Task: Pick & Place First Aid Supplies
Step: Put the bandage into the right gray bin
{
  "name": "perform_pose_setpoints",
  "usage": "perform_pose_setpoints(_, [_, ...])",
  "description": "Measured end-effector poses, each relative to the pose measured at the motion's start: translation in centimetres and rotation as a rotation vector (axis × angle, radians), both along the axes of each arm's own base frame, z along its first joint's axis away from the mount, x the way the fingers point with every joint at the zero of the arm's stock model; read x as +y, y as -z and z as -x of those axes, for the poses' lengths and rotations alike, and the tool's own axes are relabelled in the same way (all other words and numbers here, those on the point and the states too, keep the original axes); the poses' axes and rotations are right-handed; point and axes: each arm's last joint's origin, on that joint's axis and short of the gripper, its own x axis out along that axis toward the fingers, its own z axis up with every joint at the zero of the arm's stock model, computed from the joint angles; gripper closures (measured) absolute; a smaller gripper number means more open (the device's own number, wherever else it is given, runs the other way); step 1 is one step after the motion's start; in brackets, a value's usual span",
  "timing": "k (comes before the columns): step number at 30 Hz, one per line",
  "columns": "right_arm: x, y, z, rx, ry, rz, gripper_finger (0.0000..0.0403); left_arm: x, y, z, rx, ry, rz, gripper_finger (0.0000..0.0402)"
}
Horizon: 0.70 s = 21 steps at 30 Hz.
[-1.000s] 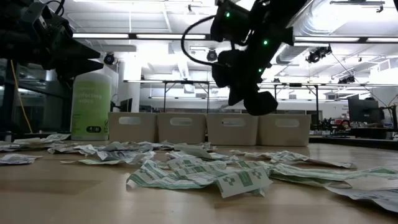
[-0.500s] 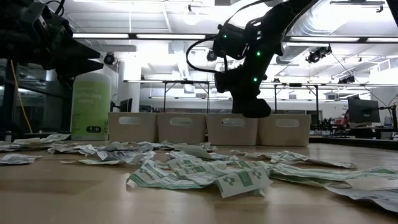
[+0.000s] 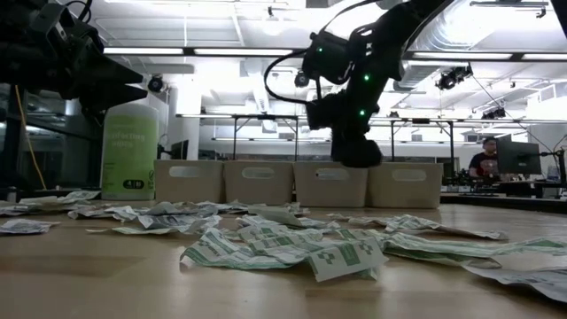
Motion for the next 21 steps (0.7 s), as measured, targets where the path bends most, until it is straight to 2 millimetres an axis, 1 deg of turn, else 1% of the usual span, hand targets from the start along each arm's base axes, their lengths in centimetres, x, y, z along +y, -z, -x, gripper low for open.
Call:
perform_pose_setpoints(2, [0.3,-0.5,0.2,-0.011,0.079,0.102,0.028,0.0,0.0,0.0,0.0,0.0,0.0,0.0252])
perform_pose_setpoints(4, [0.8,-1.5,0.6,-0.034,0.138,0.186,0.0264,0.0,0.0,0.0,0.001,0.0,0.0,0.0252])
perform_pose_setpoints(6, [1.6,-2.4,1.0,-0.057,0.168,0.224,0.0255,0.0,0.0,0.0,0.0,0.0,0.0,0.0252])
perform_pose_setpoints(9, [2.9,-3.2,1.8,-0.112,0.228,0.241,0.025,0.0,0.0,0.0,0.001,0.0,0.0,0.0252])
perform_pose_setpoints(13, [4.7,-4.4,3.6,-0.229,0.312,0.145,0.0252,0.0,0.0,0.0,0.0,0.0,0.0,0.0252])
perform_pose_setpoints(16, [6.0,-4.8,4.7,-0.282,0.365,0.041,0.026,0.0,0.0,0.0,0.0,0.0,0.0,0.0252])
perform_pose_setpoints(19, [7.2,-5.0,5.2,-0.312,0.378,-0.069,0.0267,0.0,0.0,0.0,0.0,0.0,0.0,0.0252])
perform_pose_setpoints(21, [8.0,-4.9,5.1,-0.301,0.359,-0.16,0.0271,0.0,0.0,0.0,0.001,0.0,0.0,0.0252])
